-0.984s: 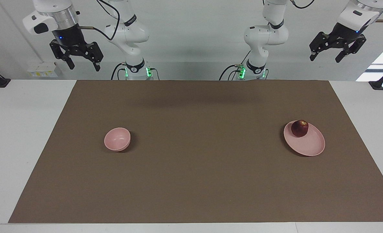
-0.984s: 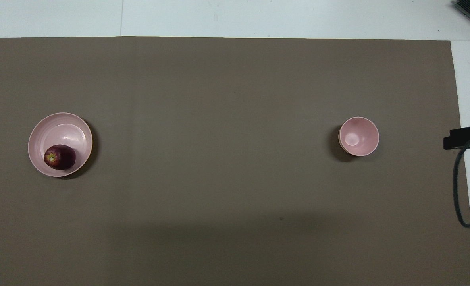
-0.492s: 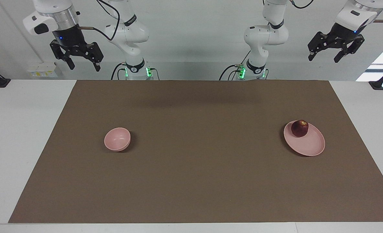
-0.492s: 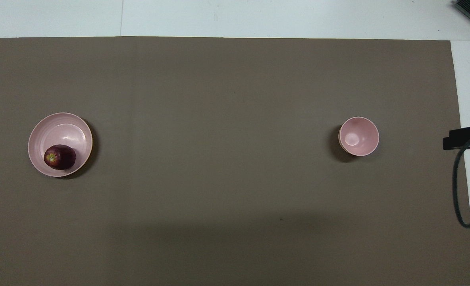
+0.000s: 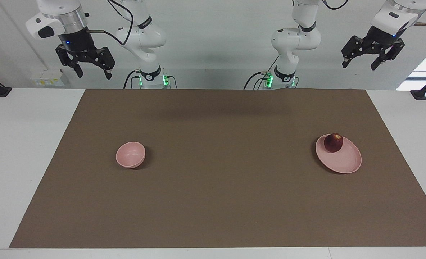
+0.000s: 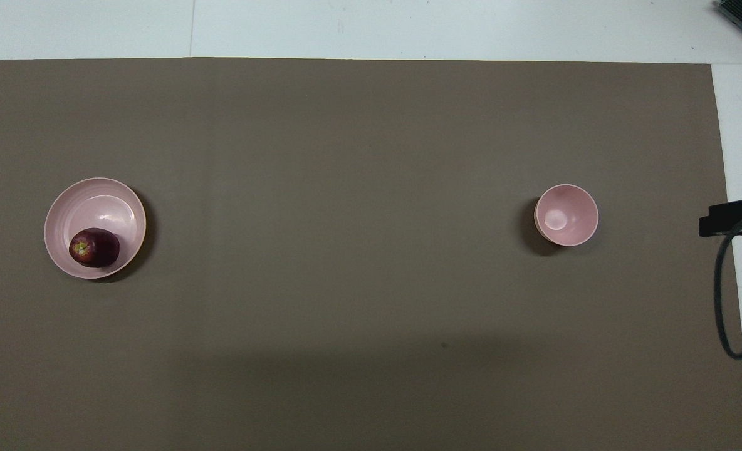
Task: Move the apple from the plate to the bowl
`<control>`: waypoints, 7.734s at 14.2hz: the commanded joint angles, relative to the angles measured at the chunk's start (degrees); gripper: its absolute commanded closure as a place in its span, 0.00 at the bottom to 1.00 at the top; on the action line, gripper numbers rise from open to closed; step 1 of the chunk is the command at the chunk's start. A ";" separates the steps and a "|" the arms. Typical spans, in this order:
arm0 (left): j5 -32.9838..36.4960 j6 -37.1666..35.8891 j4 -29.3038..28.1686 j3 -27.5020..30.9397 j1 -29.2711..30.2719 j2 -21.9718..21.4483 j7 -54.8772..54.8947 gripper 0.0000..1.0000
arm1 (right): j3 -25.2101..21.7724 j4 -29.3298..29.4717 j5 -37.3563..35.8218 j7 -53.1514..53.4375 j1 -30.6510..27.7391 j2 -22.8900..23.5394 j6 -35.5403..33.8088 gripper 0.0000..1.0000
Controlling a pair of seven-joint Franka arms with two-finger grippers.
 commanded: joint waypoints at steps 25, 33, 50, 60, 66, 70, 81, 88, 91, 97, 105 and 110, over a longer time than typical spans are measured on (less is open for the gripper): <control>0.67 51.15 -39.65 0.85 7.40 2.18 10.95 0.00 | 0.24 -1.06 0.57 -1.69 -0.70 -1.10 0.22 0.00; 0.15 63.03 -46.52 0.85 7.31 7.45 10.95 0.00 | 0.16 -2.19 0.57 -1.69 -0.79 -1.54 -0.49 0.00; -0.03 52.43 -40.99 -0.03 3.46 3.43 9.63 0.98 | 0.24 -9.41 6.79 7.07 0.01 -1.01 6.02 0.00; -26.20 49.07 -35.72 -0.03 -14.38 1.83 -9.42 1.00 | 0.24 -9.84 26.04 34.66 1.15 0.03 6.28 0.00; -38.77 57.84 -35.10 -2.40 -22.30 2.09 -14.80 1.00 | 0.24 -12.21 42.90 52.24 0.97 1.44 12.32 0.00; -48.52 67.32 -35.19 -5.72 -25.47 2.01 -14.89 1.00 | 0.33 -12.48 50.48 58.93 3.61 5.83 21.12 0.00; -56.98 83.17 -34.40 -13.73 -25.38 1.56 -15.33 1.00 | 0.33 -16.26 56.12 65.19 11.25 7.78 24.03 0.00; -57.07 86.69 -33.78 -14.97 -25.47 1.92 -15.33 1.00 | 0.33 -17.67 56.12 64.05 15.90 7.78 26.14 0.00; -57.51 86.69 -33.78 -15.76 -25.47 1.74 -15.33 1.00 | 0.42 -17.49 56.21 64.14 16.09 7.86 27.46 0.00; -57.69 86.69 -33.87 -16.64 -25.47 1.21 -15.33 1.00 | 0.42 -17.49 56.64 64.14 16.35 7.95 28.17 0.57; -57.78 86.25 -33.96 -16.99 -25.38 1.13 -15.77 0.82 | 0.42 -17.05 57.09 62.03 16.09 8.21 27.20 1.00; -57.78 86.16 -33.96 -16.90 -25.38 1.13 -15.86 0.33 | 0.33 -17.05 57.00 61.24 16.09 8.13 27.11 1.00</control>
